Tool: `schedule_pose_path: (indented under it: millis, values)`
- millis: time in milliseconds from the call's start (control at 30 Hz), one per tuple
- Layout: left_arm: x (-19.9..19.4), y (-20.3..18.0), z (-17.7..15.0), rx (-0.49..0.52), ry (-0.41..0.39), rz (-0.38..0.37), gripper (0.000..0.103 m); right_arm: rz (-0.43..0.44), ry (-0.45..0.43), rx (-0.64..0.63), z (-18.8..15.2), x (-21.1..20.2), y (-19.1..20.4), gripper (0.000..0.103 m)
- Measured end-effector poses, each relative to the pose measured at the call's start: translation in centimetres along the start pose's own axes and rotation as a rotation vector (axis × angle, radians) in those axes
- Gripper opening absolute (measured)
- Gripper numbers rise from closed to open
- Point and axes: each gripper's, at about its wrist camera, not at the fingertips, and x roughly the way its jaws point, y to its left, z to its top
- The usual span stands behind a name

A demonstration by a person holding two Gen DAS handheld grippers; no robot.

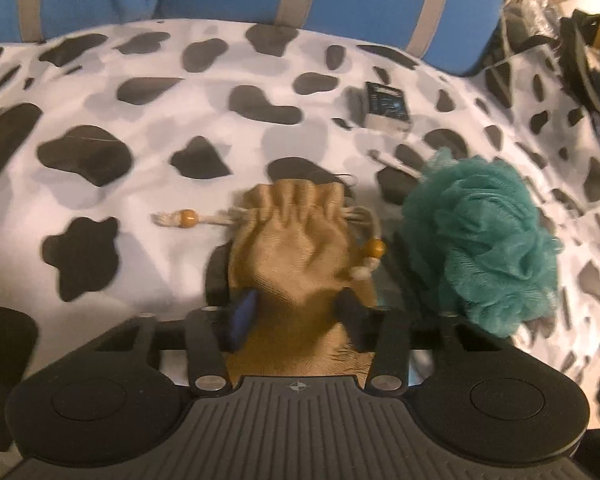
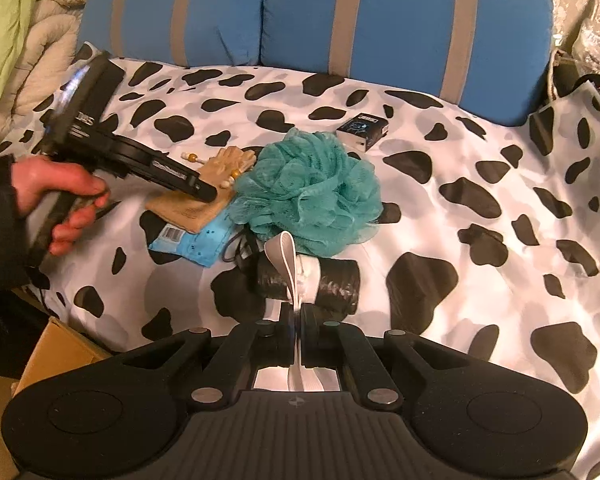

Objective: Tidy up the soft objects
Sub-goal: 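Grasp the tan drawstring pouch with the left gripper while the right gripper holds the strap, then carry the pouch to the box with the left gripper while the right gripper holds the strap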

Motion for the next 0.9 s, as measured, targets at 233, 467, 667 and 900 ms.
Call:
schedule_pose_path:
  millis: [233,467,667,900]
  values:
    - [-1.0,-1.0,-0.1,0.080,-0.024,0.039,0.006,0.014,0.011,-0.002,0.0,0.3,0.2,0.005]
    - [-2.2,-1.2,-0.3,0.083,-0.058,0.034,0.005,0.012,0.017,0.021,0.0,0.5,0.0,0.005]
    - [-4.6,-1.7,-0.3,0.102,-0.114,0.028,0.005,0.012,0.013,0.036,0.1,0.6,-0.1,0.005]
    - [-6.6,-2.3,-1.4,0.134,-0.147,0.014,0.005,0.018,0.017,0.056,0.1,0.7,0.0,0.005]
